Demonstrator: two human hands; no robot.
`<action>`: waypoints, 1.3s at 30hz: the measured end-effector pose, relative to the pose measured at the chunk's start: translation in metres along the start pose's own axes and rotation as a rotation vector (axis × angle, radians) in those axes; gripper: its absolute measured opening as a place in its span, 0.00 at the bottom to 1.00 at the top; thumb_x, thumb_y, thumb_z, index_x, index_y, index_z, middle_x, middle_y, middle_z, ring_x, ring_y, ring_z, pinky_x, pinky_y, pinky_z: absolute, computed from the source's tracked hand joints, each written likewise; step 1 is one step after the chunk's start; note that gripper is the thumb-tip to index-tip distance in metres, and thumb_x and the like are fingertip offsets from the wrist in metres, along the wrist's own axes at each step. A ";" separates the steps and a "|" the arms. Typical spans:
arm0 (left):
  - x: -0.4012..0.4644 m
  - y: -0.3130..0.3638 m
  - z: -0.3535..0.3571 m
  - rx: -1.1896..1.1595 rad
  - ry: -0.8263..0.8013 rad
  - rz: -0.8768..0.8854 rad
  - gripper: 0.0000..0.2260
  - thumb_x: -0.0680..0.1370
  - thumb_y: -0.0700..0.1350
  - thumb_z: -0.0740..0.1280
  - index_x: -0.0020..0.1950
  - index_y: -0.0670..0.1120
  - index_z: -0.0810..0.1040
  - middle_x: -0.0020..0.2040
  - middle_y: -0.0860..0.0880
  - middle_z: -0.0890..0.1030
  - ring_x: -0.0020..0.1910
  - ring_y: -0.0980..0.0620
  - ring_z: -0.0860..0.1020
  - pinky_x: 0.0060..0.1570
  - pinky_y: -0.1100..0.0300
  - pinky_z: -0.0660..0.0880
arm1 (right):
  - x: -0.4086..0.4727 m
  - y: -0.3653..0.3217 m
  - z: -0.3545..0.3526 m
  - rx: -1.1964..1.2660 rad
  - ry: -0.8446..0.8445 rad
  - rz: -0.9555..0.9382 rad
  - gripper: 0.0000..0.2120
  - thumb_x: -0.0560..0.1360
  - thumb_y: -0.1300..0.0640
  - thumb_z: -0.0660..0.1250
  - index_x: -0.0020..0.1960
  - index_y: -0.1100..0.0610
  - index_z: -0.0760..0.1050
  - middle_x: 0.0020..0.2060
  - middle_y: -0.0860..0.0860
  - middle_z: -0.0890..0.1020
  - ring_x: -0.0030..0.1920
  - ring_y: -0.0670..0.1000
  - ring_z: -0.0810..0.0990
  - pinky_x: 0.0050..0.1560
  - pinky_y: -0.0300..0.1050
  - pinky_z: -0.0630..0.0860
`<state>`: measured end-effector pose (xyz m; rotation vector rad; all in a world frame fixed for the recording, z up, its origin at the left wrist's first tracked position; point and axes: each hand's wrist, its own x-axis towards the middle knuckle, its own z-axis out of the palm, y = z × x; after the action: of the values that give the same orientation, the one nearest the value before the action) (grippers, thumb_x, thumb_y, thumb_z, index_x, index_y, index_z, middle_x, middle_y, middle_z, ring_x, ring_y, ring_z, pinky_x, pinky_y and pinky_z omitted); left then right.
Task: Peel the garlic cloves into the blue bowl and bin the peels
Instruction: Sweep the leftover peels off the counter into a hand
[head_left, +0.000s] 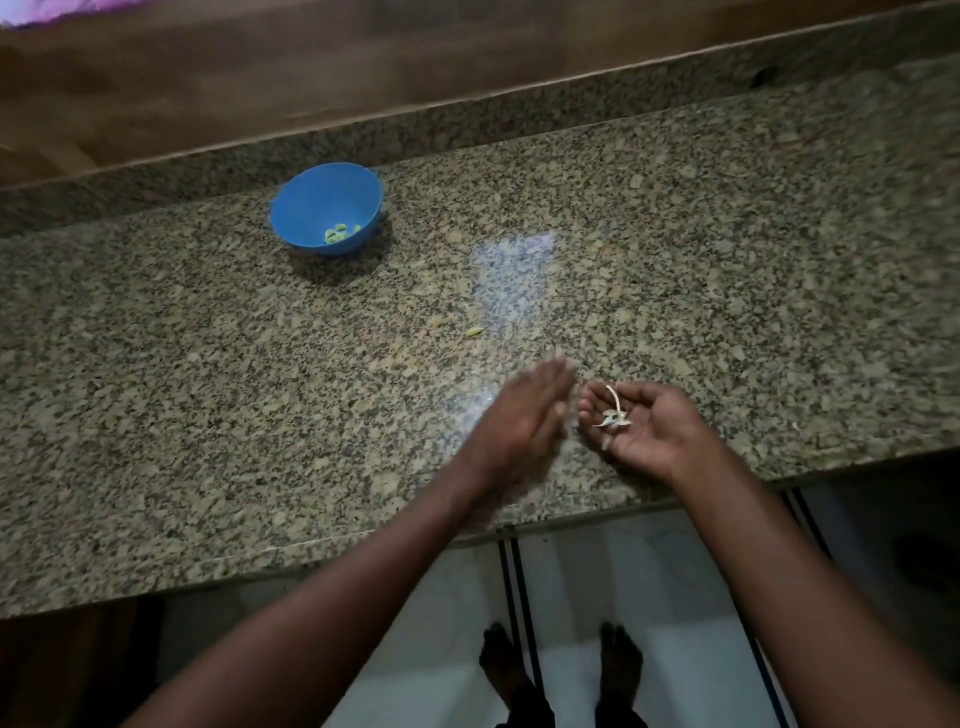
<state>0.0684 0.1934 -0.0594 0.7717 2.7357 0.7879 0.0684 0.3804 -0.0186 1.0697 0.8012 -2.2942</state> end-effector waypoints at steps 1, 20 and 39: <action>0.021 -0.005 -0.007 -0.010 0.026 -0.058 0.25 0.87 0.52 0.47 0.84 0.48 0.51 0.84 0.47 0.51 0.82 0.55 0.47 0.78 0.63 0.39 | 0.000 -0.002 -0.004 0.000 -0.002 0.001 0.17 0.82 0.61 0.54 0.46 0.68 0.79 0.36 0.61 0.84 0.42 0.58 0.81 0.36 0.48 0.84; 0.018 0.022 0.013 0.246 -0.185 0.139 0.28 0.85 0.57 0.41 0.84 0.48 0.55 0.83 0.46 0.54 0.83 0.50 0.47 0.82 0.47 0.47 | -0.021 -0.037 -0.058 -0.028 -0.024 0.000 0.16 0.82 0.61 0.55 0.47 0.68 0.79 0.37 0.60 0.84 0.41 0.57 0.82 0.35 0.46 0.84; -0.092 0.024 0.005 0.181 0.134 -0.075 0.18 0.82 0.45 0.61 0.68 0.40 0.79 0.65 0.37 0.77 0.61 0.39 0.75 0.61 0.47 0.74 | -0.033 0.030 -0.041 -0.290 -0.344 0.180 0.26 0.83 0.57 0.52 0.46 0.72 0.84 0.47 0.66 0.85 0.46 0.62 0.87 0.50 0.54 0.85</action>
<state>0.1586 0.1641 -0.0466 0.6664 2.9687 0.6025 0.1277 0.3927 -0.0233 0.5731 0.8262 -2.0536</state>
